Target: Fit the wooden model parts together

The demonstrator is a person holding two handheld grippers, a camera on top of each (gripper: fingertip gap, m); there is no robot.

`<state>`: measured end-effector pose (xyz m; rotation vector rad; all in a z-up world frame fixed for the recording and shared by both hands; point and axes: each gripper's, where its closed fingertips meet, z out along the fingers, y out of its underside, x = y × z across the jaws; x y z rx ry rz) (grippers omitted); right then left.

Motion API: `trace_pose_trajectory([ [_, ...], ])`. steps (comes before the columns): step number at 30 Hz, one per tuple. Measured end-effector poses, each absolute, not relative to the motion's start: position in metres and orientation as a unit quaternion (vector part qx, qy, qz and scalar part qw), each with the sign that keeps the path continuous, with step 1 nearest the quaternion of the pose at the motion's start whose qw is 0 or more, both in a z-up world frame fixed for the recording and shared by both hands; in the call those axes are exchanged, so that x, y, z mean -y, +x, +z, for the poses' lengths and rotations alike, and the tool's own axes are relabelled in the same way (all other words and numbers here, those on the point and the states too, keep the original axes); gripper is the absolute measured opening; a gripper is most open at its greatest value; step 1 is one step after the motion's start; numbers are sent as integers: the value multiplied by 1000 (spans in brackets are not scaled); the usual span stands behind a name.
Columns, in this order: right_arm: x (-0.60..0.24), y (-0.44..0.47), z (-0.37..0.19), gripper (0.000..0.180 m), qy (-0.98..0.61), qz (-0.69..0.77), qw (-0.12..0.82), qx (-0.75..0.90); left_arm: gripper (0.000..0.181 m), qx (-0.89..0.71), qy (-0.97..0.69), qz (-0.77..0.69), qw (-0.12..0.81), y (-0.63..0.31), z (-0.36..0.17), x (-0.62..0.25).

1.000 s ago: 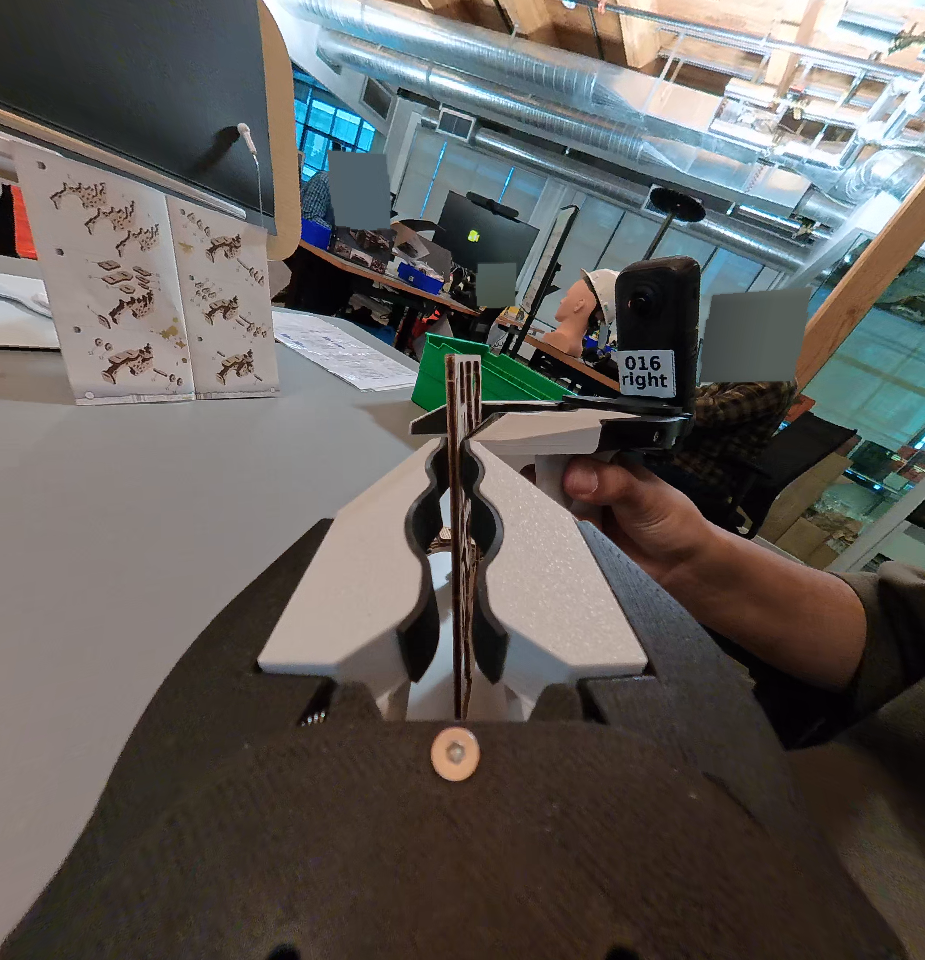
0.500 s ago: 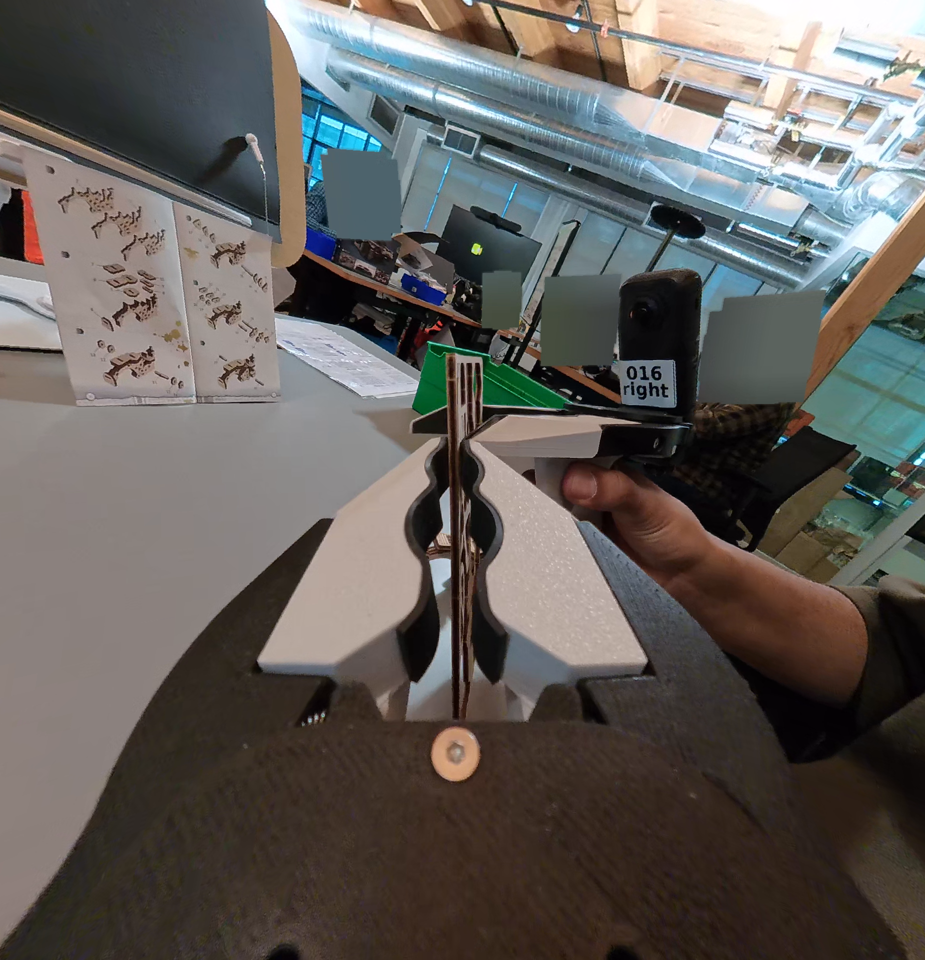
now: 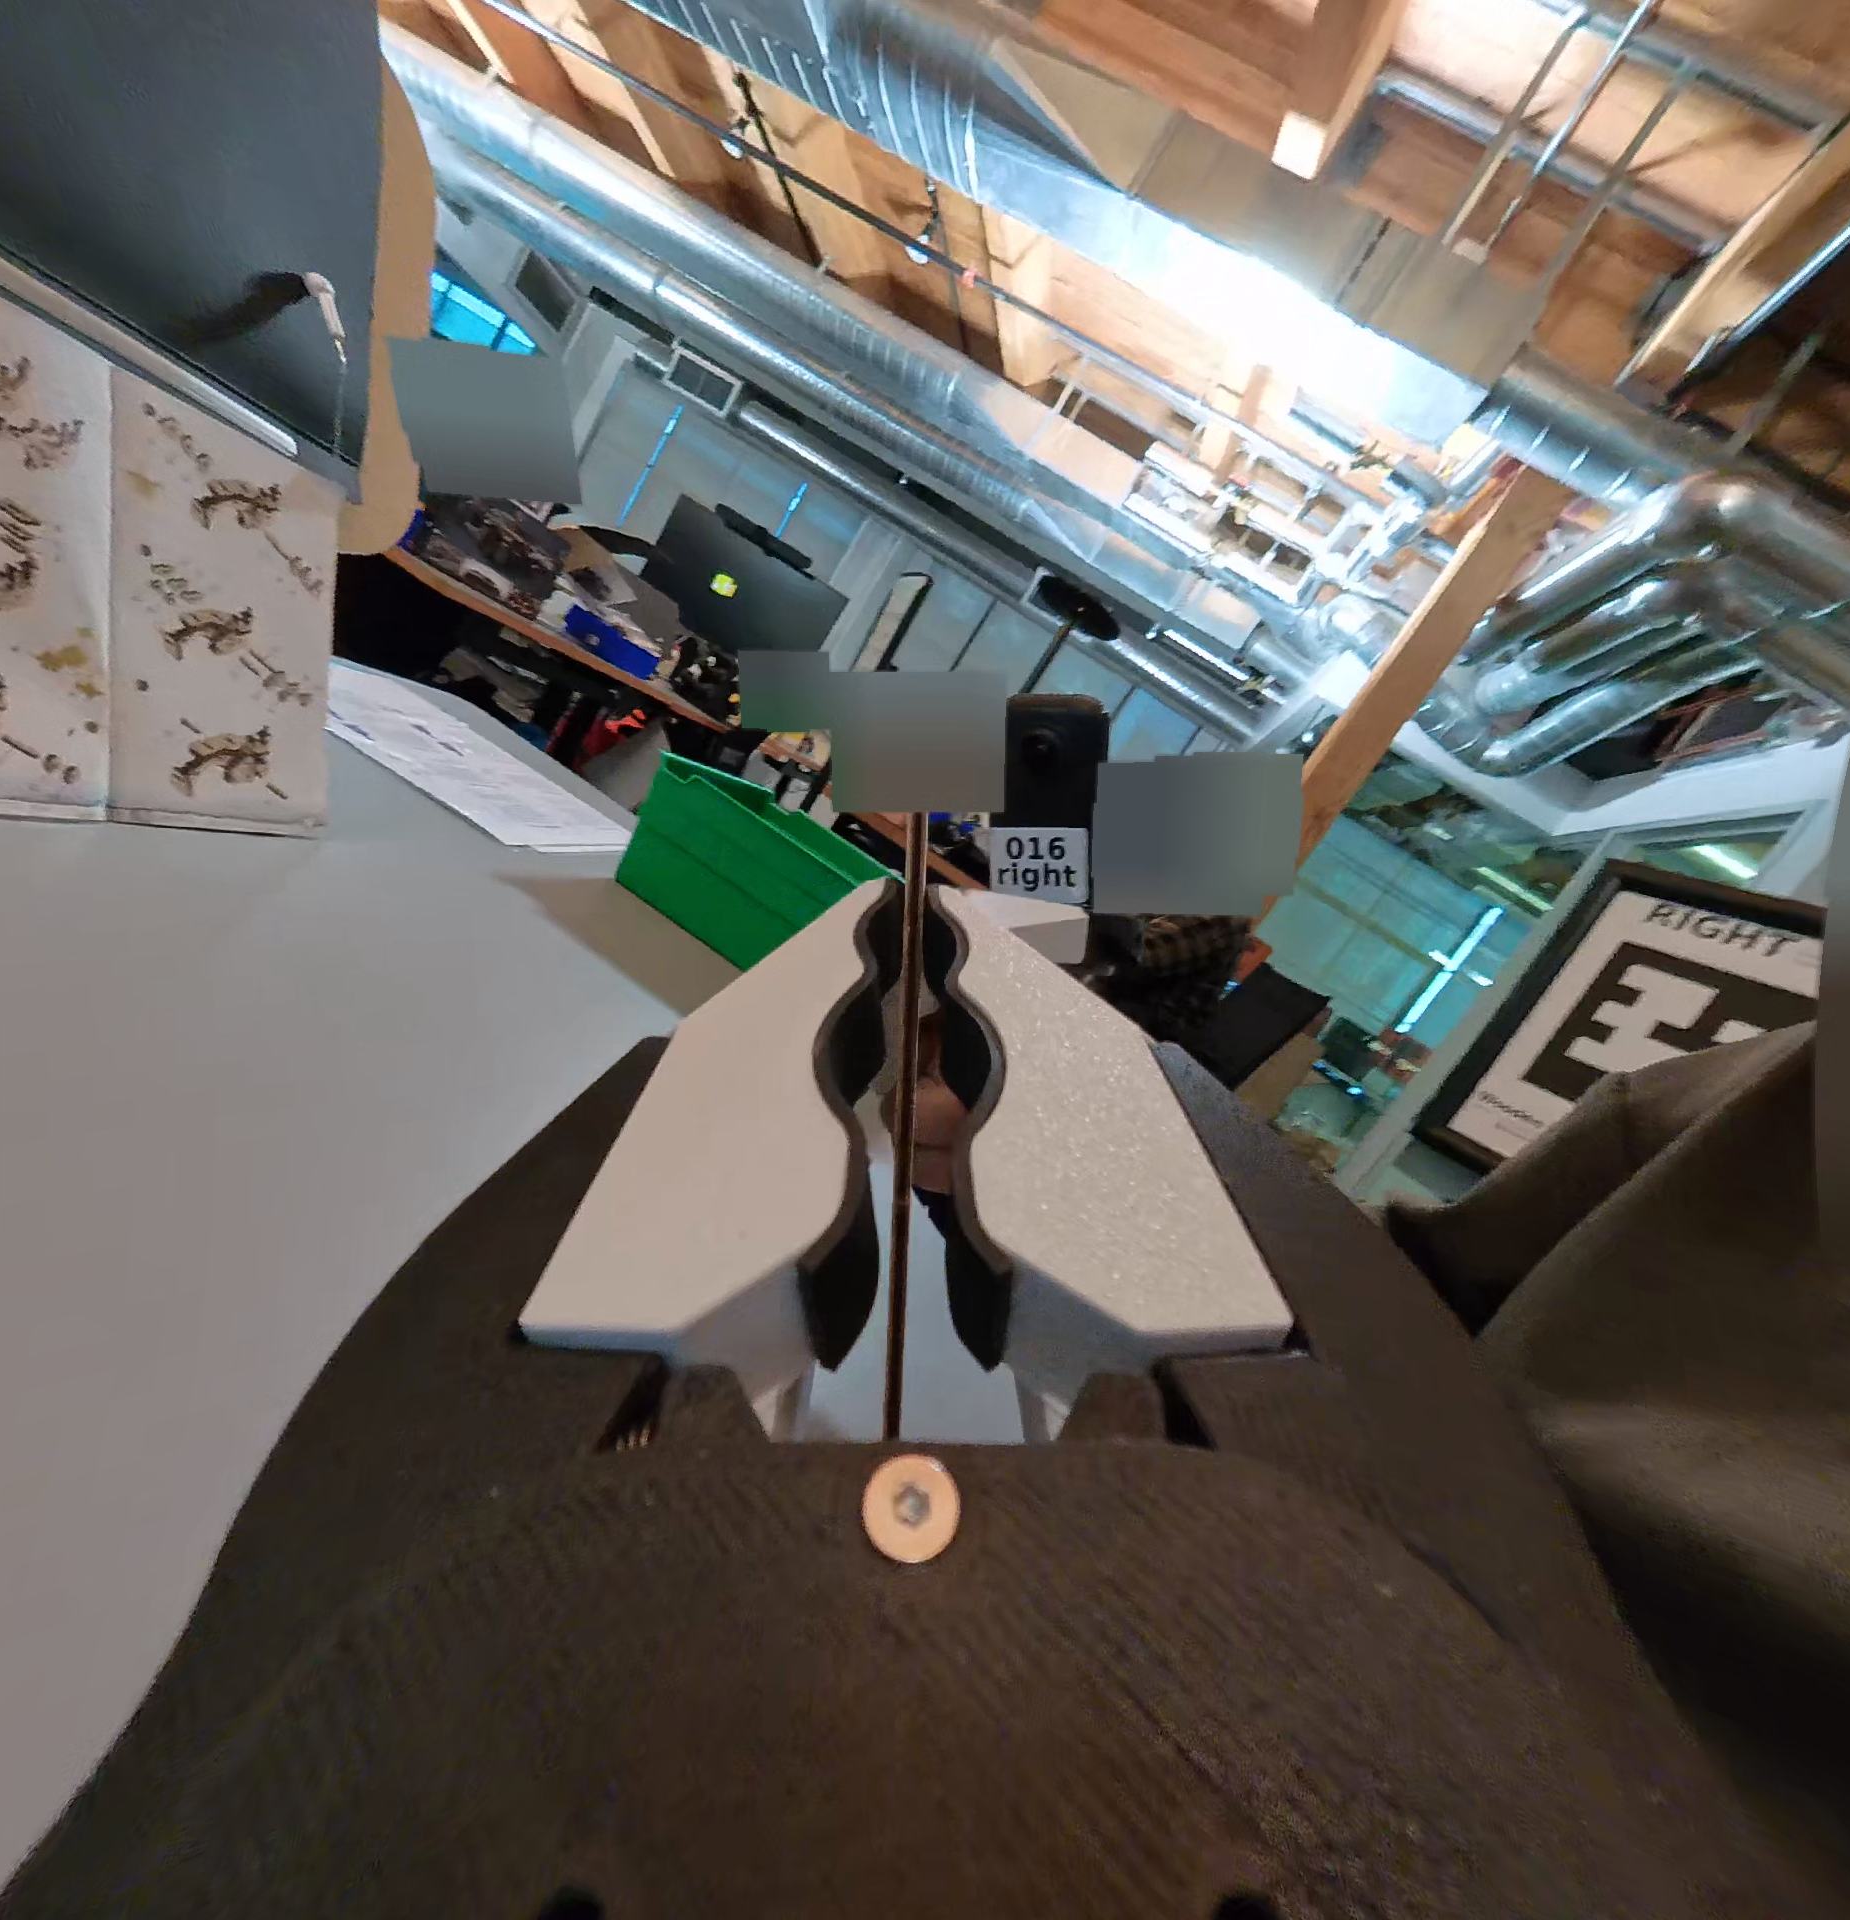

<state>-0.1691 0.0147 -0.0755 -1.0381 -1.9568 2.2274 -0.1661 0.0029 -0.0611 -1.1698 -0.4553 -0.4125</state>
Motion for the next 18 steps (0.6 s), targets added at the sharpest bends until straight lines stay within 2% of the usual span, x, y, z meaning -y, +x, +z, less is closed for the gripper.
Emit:
trace_pose_trajectory([
  [6, -11, -162, -73, 3, -309, 715, -13, 627, 1, 205, -539, -259, 775, -167, -67, -1],
  [11, -12, -163, -75, 1, -306, 697, 19, 648, 20, 224, -572, -221, 758, -170, -81, -11],
  [13, -12, -163, -77, 1, -309, 689, 19, 655, 12, 213, -587, -203, 754, -167, -83, -13],
  [18, -12, -163, -81, 2, -319, 686, 2, 653, 12, 198, -615, -159, 747, -168, -84, -11],
])
